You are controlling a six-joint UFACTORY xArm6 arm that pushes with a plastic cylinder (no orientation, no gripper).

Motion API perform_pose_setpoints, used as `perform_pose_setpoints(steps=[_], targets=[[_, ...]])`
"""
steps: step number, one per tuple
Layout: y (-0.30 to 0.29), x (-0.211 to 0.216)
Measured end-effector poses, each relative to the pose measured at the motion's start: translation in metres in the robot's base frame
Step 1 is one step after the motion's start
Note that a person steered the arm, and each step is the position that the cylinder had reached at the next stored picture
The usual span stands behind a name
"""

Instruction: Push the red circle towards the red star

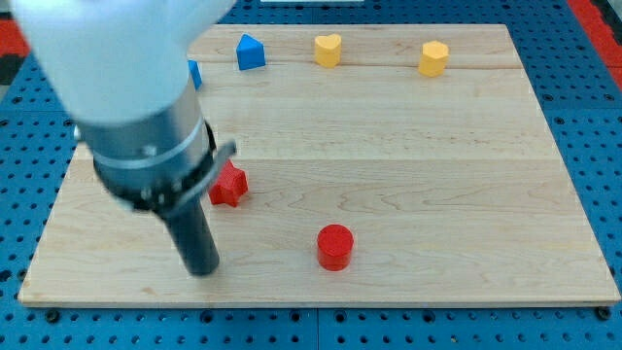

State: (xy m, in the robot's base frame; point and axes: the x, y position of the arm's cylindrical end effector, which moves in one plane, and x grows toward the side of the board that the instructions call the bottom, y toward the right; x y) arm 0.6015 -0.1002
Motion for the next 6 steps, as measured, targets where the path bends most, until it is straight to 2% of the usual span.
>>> perform_pose_setpoints(steps=[2,3,4,5,6], targets=[[0.117,-0.007],[0.118,-0.047],[0.118,-0.068],[0.158,-0.059],[0.166,-0.09]])
